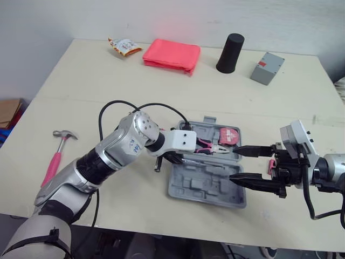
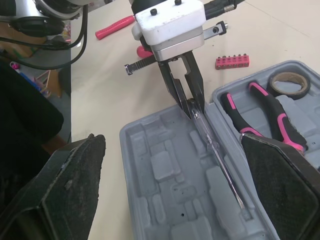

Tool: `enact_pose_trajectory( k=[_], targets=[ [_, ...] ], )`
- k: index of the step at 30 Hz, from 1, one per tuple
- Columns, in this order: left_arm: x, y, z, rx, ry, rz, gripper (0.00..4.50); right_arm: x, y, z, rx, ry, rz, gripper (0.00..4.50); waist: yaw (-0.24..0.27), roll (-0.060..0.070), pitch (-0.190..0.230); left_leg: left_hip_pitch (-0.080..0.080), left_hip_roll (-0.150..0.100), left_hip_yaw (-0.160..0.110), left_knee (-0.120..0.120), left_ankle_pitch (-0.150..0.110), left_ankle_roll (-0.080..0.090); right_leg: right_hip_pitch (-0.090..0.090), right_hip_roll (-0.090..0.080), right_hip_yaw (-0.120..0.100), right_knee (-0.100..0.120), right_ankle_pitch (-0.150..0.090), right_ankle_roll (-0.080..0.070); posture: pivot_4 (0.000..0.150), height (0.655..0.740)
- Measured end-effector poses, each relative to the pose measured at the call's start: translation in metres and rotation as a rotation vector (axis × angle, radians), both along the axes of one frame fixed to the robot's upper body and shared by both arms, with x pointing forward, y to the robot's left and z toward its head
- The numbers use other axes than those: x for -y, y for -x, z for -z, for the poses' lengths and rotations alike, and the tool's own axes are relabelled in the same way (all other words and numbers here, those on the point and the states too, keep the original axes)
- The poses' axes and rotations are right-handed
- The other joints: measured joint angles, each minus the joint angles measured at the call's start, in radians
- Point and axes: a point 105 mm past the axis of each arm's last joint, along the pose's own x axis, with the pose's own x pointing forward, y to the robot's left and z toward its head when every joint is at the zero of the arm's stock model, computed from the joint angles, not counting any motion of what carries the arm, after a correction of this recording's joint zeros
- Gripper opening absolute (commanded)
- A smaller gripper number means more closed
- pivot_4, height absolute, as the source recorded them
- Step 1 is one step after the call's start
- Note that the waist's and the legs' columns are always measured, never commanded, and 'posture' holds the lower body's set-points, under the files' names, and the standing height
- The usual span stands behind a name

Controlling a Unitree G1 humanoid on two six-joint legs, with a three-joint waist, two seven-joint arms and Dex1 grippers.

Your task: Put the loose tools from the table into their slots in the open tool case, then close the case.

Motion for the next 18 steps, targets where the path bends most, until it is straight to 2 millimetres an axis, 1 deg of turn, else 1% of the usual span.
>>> enact_pose_trajectory(
  k=[2, 4, 5, 7, 8, 11, 13, 15, 17, 18],
  targets=[
    [0.000, 0.000, 0.000, 0.001, 0.001, 0.002, 0.04, 0.000, 0.000, 0.000, 0.001, 0.000, 0.000, 4.50, 0.000, 0.000, 0.000, 0.000, 0.000, 0.000, 0.000, 0.000, 0.000, 0.000, 0.000, 0.000, 0.000, 0.000, 0.000, 0.150, 0.7361],
    [0.000, -0.002, -0.001, 0.001, 0.002, 0.001, 0.96, 0.000, 0.000, 0.000, 0.001, 0.000, 0.000, 4.50, -0.001, 0.000, 0.000, 0.000, 0.000, 0.000, 0.001, 0.000, 0.000, 0.000, 0.000, -0.001, 0.000, 0.000, 0.000, 0.150, 0.7361],
    [0.000, -0.002, -0.001, 0.001, 0.001, 0.003, 1.27, 0.000, 0.000, 0.000, 0.001, 0.000, 0.000, 4.50, -0.001, 0.000, 0.000, -0.001, 0.000, 0.000, 0.001, 0.000, 0.000, 0.000, 0.000, -0.001, 0.000, 0.000, 0.000, 0.150, 0.7361],
    [0.002, -0.004, -0.009, 0.023, 0.004, 0.015, 2.17, 0.000, 0.000, 0.000, 0.001, -0.001, 0.000, 4.50, -0.001, 0.000, 0.000, -0.001, 0.000, -0.001, 0.001, 0.000, 0.000, -0.001, 0.000, -0.001, 0.000, 0.000, 0.000, 0.150, 0.7361],
    [0.003, -0.005, -0.015, 0.035, 0.011, 0.017, 2.50, 0.000, 0.000, 0.000, 0.001, -0.001, 0.000, 4.50, -0.001, 0.000, 0.000, -0.002, 0.000, -0.001, 0.001, 0.000, 0.000, -0.001, 0.000, -0.001, 0.000, 0.000, 0.000, 0.150, 0.7361],
    [0.005, -0.008, -0.055, 0.101, 0.090, 0.017, 2.50, 0.000, 0.000, 0.000, -0.001, -0.006, 0.001, 4.50, -0.002, 0.000, 0.000, -0.002, 0.000, -0.001, 0.001, 0.000, 0.000, -0.001, 0.000, -0.002, 0.000, 0.000, 0.000, 0.150, 0.7361],
    [0.005, -0.005, -0.073, 0.117, 0.160, 0.031, 2.50, -0.001, 0.001, 0.001, -0.005, -0.006, 0.002, 4.50, -0.004, 0.001, 0.000, -0.002, 0.000, -0.001, 0.001, 0.000, 0.000, -0.001, 0.000, -0.002, 0.000, 0.000, 0.000, 0.150, 0.7361],
    [0.004, -0.002, -0.075, 0.084, 0.240, 0.042, 2.50, -0.001, 0.001, 0.002, -0.009, -0.006, 0.004, 4.50, -0.004, 0.002, -0.001, -0.001, 0.000, -0.001, 0.001, 0.000, 0.000, -0.001, 0.000, -0.002, 0.000, 0.000, 0.000, 0.150, 0.7361],
    [0.003, 0.000, -0.063, 0.026, 0.339, 0.045, 2.50, 0.000, 0.002, 0.004, -0.016, -0.007, 0.007, 4.50, -0.004, 0.003, -0.002, -0.001, 0.000, -0.001, 0.001, 0.000, 0.000, -0.001, 0.000, -0.002, 0.001, 0.000, 0.000, 0.150, 0.7361],
    [0.001, 0.002, -0.054, -0.003, 0.375, 0.051, 2.50, -0.001, 0.002, 0.004, -0.016, -0.008, 0.006, 4.50, -0.004, 0.003, -0.002, -0.001, 0.000, -0.001, 0.002, 0.000, 0.000, -0.001, 0.000, -0.002, 0.001, 0.000, 0.000, 0.150, 0.7361]
  ],
)
